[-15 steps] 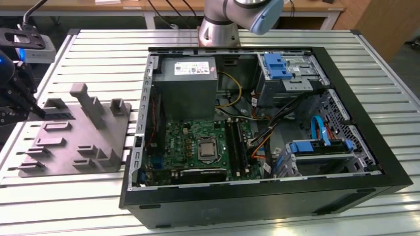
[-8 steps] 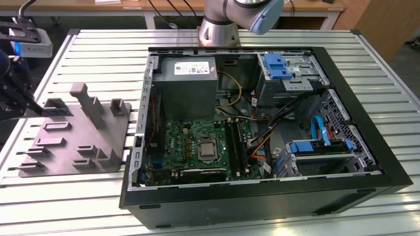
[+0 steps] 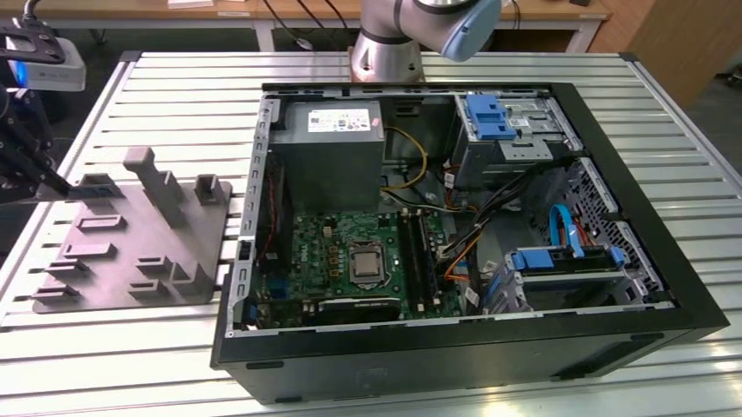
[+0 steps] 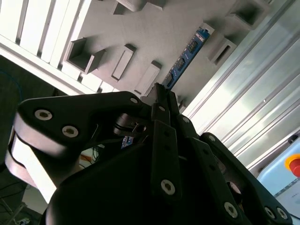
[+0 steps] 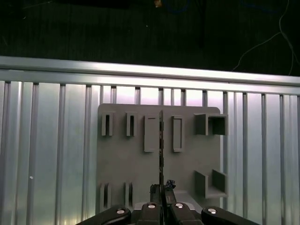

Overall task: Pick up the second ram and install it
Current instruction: 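Pick up the second ram and move it above second insertion slot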

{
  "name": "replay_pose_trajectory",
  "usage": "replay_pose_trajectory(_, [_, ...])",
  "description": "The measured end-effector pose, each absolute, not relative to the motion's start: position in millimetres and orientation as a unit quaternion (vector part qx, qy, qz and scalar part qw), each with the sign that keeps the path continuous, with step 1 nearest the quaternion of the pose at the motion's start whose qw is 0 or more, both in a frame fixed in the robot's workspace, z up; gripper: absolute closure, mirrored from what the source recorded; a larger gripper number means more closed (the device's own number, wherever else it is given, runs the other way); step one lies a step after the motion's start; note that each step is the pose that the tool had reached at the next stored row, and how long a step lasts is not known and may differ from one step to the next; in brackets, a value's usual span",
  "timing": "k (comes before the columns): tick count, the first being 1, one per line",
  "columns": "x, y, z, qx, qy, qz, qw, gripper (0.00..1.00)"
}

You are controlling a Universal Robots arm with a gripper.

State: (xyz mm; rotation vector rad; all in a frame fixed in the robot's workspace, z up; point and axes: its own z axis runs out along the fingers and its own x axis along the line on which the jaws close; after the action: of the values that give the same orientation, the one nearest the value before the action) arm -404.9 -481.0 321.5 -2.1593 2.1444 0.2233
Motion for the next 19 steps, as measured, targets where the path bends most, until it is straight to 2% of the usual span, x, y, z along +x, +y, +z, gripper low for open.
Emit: replay_pose_trajectory(19, [-405, -481, 346, -0.707, 0.702, 0.078, 0.05, 0.86])
